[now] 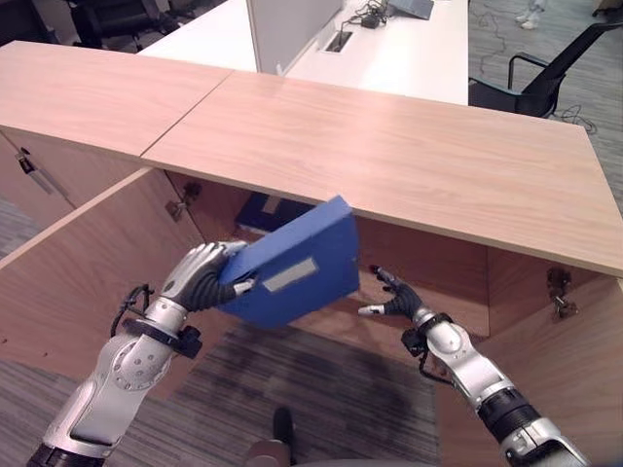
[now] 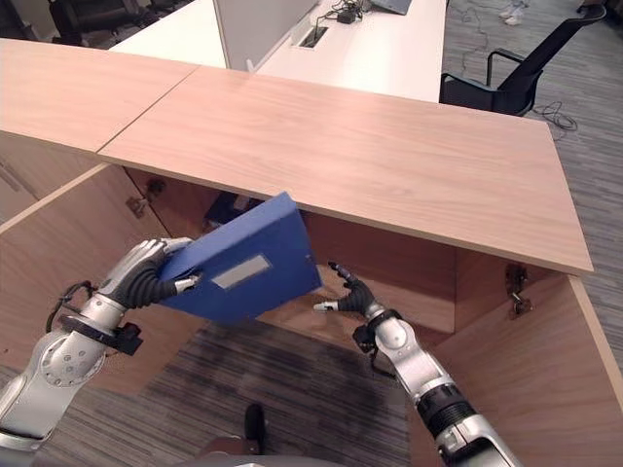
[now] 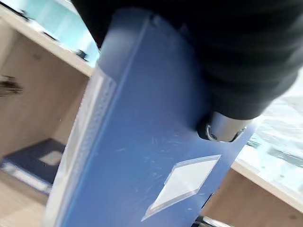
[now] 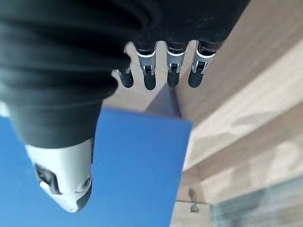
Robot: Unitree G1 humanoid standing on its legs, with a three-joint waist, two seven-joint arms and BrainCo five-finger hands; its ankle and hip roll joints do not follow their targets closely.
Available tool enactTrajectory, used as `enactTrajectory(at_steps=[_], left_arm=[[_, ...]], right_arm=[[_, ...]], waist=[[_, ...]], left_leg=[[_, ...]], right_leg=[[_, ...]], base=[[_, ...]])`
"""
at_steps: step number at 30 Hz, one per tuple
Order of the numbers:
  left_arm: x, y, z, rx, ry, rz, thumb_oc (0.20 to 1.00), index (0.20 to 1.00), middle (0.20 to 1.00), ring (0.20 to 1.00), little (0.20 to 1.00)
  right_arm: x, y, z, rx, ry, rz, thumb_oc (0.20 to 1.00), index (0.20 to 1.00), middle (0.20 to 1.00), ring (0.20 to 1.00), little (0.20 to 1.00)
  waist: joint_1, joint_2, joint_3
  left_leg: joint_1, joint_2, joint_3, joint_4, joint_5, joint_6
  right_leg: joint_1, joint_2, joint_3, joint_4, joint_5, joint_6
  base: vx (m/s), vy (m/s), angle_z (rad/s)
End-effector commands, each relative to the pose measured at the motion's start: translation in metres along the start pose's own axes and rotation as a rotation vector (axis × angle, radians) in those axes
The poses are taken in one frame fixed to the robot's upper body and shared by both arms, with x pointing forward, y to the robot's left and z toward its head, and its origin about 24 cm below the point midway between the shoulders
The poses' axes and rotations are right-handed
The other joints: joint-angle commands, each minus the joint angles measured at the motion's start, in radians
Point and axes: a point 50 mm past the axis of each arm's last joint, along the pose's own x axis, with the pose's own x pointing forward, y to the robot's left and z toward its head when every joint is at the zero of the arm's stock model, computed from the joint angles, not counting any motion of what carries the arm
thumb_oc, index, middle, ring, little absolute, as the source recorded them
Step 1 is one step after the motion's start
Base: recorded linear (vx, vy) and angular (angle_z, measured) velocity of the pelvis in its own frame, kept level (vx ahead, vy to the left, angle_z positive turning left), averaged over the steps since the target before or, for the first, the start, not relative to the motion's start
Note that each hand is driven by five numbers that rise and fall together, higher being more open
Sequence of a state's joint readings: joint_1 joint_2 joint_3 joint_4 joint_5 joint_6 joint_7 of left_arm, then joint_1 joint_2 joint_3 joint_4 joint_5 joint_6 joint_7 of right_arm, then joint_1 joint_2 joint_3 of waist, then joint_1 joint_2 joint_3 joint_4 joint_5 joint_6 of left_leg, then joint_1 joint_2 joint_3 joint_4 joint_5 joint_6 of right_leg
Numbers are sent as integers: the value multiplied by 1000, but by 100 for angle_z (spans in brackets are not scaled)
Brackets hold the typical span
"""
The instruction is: Put the empty folder in the office cabinet
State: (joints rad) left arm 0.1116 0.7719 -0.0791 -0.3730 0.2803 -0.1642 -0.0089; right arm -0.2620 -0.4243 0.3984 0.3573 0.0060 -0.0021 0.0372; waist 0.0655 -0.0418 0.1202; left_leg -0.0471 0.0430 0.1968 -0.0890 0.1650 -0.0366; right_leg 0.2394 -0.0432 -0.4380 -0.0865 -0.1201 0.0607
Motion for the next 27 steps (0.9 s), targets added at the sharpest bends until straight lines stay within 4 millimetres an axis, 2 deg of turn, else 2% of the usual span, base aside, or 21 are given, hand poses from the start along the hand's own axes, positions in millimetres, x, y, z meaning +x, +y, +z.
enactTrajectory(at_steps=[1,10,16,17,18,22,23,25,27], left_arm=[[11,23,25,-17,-179,67,200,200,200,200,200],[10,23,20,21,-162,17,200,200,200,200,200],[15,22,24,3,-185,21,200,200,200,200,200],[20,22,30,-21,-225,23,200,200,200,200,200],[20,22,30,-22,-226,23,200,200,200,200,200],[34,25,69,-270,-456,-34,200,200,200,200,200],[37,26,75,-294,-488,-39,200,200,200,200,200],[54,20,98,-349,-610,-78,200,200,200,200,200],[60,18,106,-354,-644,-88,200,200,200,200,200]], right_arm=[[8,-12,29,-66,-137,-42,1000,1000,1000,1000,1000],[5,-26,35,-50,-170,-107,1000,1000,1000,1000,1000],[6,-18,40,-24,-194,-68,1000,1000,1000,1000,1000],[8,-10,44,2,-209,-16,1000,1000,1000,1000,1000],[8,-10,44,2,-210,-17,1000,1000,1000,1000,1000],[16,26,47,152,-202,205,1000,1000,1000,1000,1000],[18,31,50,163,-209,223,1000,1000,1000,1000,1000],[22,50,68,185,-267,322,1000,1000,1000,1000,1000],[22,54,73,183,-286,344,1000,1000,1000,1000,1000]], waist=[[-4,-6,-25],[-7,-5,-28],[-9,-6,-28],[-11,-9,-29],[-11,-8,-28],[-13,-12,-32],[-11,-13,-32],[-17,-16,-33],[-22,-16,-34]], left_leg=[[87,48,29,2,-133,-54],[89,45,29,2,-135,-52],[90,46,30,2,-134,-53],[88,47,29,2,-133,-54],[88,47,29,2,-133,-54],[90,47,29,2,-131,-57],[91,47,30,2,-131,-57],[92,48,33,2,-130,-58],[93,47,33,2,-130,-58]], right_leg=[[-51,-57,-8,-1,49,46],[-51,-56,-5,-1,48,46],[-51,-56,-5,-1,49,46],[-51,-56,-5,-1,48,45],[-52,-56,-6,-1,48,45],[-49,-55,-7,-1,49,45],[-49,-55,-6,-1,49,44],[-49,-54,-3,-1,49,45],[-50,-54,-3,-1,49,45]], base=[[0,0,0],[0,0,0],[0,0,0],[0,0,0],[-6,-15,3],[0,0,0],[0,0,0],[0,0,0],[0,0,0]])
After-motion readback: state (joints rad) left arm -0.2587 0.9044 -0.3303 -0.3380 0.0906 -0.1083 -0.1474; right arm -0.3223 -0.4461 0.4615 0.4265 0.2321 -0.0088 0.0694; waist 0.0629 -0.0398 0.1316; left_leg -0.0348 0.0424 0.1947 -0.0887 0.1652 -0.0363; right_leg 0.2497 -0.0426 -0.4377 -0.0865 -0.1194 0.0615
